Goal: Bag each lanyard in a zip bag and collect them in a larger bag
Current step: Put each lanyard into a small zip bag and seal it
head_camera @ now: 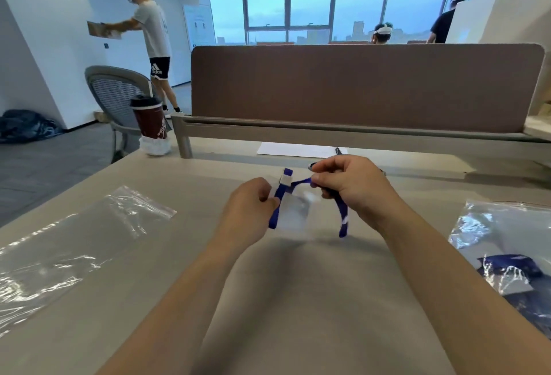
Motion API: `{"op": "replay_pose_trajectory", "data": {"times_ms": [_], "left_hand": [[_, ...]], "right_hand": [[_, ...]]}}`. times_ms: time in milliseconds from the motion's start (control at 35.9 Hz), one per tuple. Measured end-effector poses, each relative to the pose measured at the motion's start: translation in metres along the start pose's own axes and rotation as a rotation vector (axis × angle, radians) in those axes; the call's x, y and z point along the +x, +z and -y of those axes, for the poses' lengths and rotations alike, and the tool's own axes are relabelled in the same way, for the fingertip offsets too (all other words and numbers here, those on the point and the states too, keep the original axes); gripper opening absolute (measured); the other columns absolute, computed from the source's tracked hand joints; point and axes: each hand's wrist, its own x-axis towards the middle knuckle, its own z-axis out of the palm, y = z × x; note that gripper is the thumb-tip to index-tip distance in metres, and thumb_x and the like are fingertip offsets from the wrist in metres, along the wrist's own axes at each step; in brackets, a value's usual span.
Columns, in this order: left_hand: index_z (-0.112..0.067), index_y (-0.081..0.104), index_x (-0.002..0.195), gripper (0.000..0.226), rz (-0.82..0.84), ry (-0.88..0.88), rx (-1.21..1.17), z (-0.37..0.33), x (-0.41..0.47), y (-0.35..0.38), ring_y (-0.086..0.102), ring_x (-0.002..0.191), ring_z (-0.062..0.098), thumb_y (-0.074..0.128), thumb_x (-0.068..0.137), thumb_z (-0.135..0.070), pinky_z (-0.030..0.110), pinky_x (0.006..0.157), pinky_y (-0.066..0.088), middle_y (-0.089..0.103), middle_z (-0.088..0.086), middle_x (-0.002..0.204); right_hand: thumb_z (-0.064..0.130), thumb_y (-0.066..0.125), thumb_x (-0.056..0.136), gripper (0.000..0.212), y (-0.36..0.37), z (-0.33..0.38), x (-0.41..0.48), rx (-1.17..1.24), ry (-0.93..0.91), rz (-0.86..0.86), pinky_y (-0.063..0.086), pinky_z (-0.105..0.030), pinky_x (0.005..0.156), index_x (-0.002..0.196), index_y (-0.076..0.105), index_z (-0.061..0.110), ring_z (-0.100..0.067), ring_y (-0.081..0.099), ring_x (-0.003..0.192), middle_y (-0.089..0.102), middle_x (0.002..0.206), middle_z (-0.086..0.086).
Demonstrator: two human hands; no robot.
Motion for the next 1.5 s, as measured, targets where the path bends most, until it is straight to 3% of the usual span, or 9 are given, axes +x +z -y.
{"op": "replay_pose_trajectory", "data": {"times_ms": [111, 250, 501, 696, 779, 863, 1058, 1308, 1503], "left_hand": [[-0.008, 0.052, 0.073, 0.019, -0.190, -0.070, -0.216, 0.001, 0.001, -0.002, 0.061, 0.079, 0.039, 0.061, 0.090, -0.012, 0.052, 0.072, 0.058, 0.059, 0.012, 0.075], [-0.007, 0.053, 0.075, 0.020, -0.311, -0.196, -0.534, 0.011, 0.008, -0.015, 0.063, 0.072, 0.028, 0.062, 0.091, -0.015, 0.045, 0.070, 0.060, 0.059, 0.016, 0.076], [-0.009, 0.055, 0.078, 0.020, 0.016, -0.247, -1.200, 0.010, 0.007, -0.040, 0.066, 0.066, 0.019, 0.055, 0.096, 0.000, 0.028, 0.059, 0.055, 0.070, 0.006, 0.070], [-0.004, 0.059, 0.114, 0.025, 0.478, -0.130, -0.984, 0.009, -0.004, -0.050, 0.067, 0.096, 0.027, 0.057, 0.090, -0.013, 0.035, 0.078, 0.058, 0.069, 0.015, 0.108], [-0.007, 0.060, 0.111, 0.019, 0.538, -0.101, -0.809, 0.003, -0.007, -0.050, 0.062, 0.094, 0.026, 0.056, 0.092, -0.007, 0.036, 0.080, 0.054, 0.067, 0.014, 0.107], [-0.008, 0.061, 0.115, 0.021, 0.550, -0.084, -0.633, 0.000, -0.008, -0.048, 0.060, 0.095, 0.026, 0.052, 0.098, -0.002, 0.044, 0.089, 0.052, 0.067, 0.018, 0.112], [-0.012, 0.062, 0.113, 0.020, 0.527, -0.114, -0.453, -0.004, -0.008, -0.040, 0.064, 0.105, 0.027, 0.056, 0.096, -0.002, 0.049, 0.096, 0.054, 0.070, 0.006, 0.110], [-0.022, 0.059, 0.114, 0.022, 0.394, -0.095, -0.192, -0.004, -0.003, -0.026, 0.063, 0.104, 0.023, 0.062, 0.095, -0.011, 0.038, 0.090, 0.058, 0.066, -0.003, 0.116], [-0.027, 0.060, 0.105, 0.024, 0.284, -0.093, -0.207, -0.003, 0.004, -0.023, 0.063, 0.096, 0.017, 0.070, 0.090, -0.012, 0.029, 0.076, 0.056, 0.069, -0.008, 0.105]], "right_hand": [[0.012, 0.067, 0.091, 0.014, 0.023, 0.009, -0.009, 0.069, 0.078, 0.067, 0.062, -0.036, 0.078, 0.105, 0.067, 0.014, -0.019, 0.066, 0.070, 0.072, 0.090, -0.009], [0.007, 0.067, 0.090, 0.009, 0.047, 0.004, -0.017, 0.258, 0.230, 0.233, 0.057, -0.031, 0.069, 0.098, 0.070, 0.003, -0.017, 0.057, 0.056, 0.071, 0.075, -0.011], [0.009, 0.064, 0.092, 0.012, 0.036, -0.017, -0.014, 0.207, 0.298, 0.501, 0.055, -0.034, 0.079, 0.096, 0.075, 0.005, -0.021, 0.060, 0.073, 0.067, 0.082, -0.011], [-0.002, 0.062, 0.088, 0.013, 0.006, -0.019, -0.011, 0.260, 0.257, 0.643, 0.053, -0.030, 0.067, 0.090, 0.072, 0.005, -0.019, 0.055, 0.065, 0.064, 0.078, -0.012], [-0.007, 0.060, 0.087, 0.024, -0.004, -0.020, -0.006, 0.265, 0.237, 0.666, 0.056, -0.034, 0.079, 0.110, 0.067, -0.007, -0.035, 0.064, 0.086, 0.068, 0.100, -0.025], [-0.002, 0.064, 0.089, 0.026, -0.008, -0.021, -0.001, 0.226, 0.218, 0.657, 0.052, -0.042, 0.093, 0.114, 0.070, 0.000, -0.034, 0.064, 0.112, 0.068, 0.119, -0.018], [-0.009, 0.057, 0.091, 0.023, -0.009, -0.014, 0.001, 0.275, 0.168, 0.469, 0.056, -0.038, 0.090, 0.089, 0.073, 0.007, -0.025, 0.067, 0.096, 0.071, 0.099, -0.016], [0.001, 0.068, 0.087, 0.017, 0.010, -0.002, -0.004, -0.019, -0.013, 0.183, 0.061, -0.034, 0.081, 0.096, 0.067, 0.014, -0.021, 0.069, 0.092, 0.071, 0.099, -0.004], [0.006, 0.067, 0.090, 0.025, 0.016, -0.002, -0.002, 0.122, 0.009, 0.129, 0.059, -0.038, 0.088, 0.113, 0.065, 0.013, -0.023, 0.069, 0.098, 0.068, 0.108, -0.007]]}}
